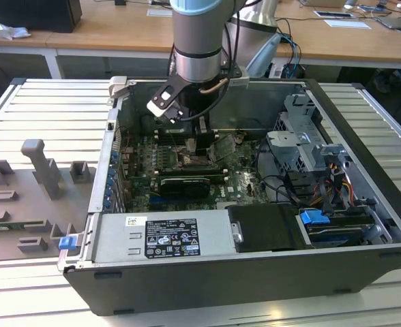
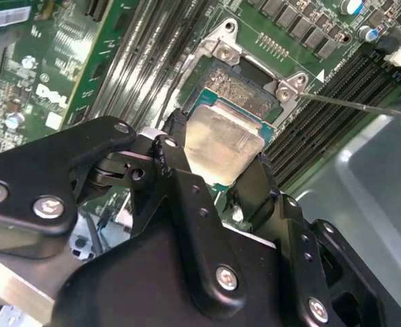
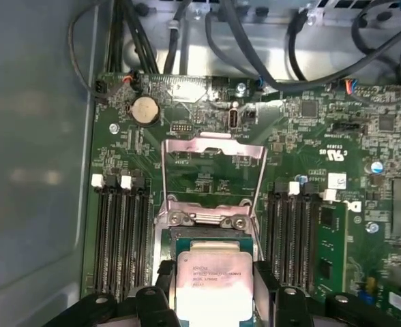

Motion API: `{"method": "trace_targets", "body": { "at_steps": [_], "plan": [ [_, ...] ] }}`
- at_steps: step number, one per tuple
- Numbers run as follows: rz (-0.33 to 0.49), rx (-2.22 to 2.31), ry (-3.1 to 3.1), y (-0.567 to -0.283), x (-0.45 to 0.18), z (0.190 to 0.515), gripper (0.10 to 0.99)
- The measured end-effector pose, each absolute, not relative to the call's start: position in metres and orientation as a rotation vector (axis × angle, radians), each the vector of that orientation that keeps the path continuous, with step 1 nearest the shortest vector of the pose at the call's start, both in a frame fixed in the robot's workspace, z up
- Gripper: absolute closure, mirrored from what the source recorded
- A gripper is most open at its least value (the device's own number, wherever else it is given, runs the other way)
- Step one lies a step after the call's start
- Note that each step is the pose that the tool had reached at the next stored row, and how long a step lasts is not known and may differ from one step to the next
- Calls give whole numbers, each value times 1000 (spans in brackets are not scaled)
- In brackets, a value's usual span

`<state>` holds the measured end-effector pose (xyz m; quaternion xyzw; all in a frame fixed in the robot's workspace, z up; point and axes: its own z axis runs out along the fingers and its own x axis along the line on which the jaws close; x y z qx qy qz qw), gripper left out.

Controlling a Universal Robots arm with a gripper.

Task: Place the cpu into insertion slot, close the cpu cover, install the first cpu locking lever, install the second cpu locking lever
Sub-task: 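Place the cpu into insertion slot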

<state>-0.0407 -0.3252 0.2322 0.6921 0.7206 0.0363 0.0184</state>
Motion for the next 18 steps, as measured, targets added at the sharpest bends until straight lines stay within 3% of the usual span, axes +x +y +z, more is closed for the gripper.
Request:
{"method": "trace_targets", "body": {
  "at_steps": [18],
  "plan": [
    [109,2188,2197,-320,-44,205,545]
  ]
}}
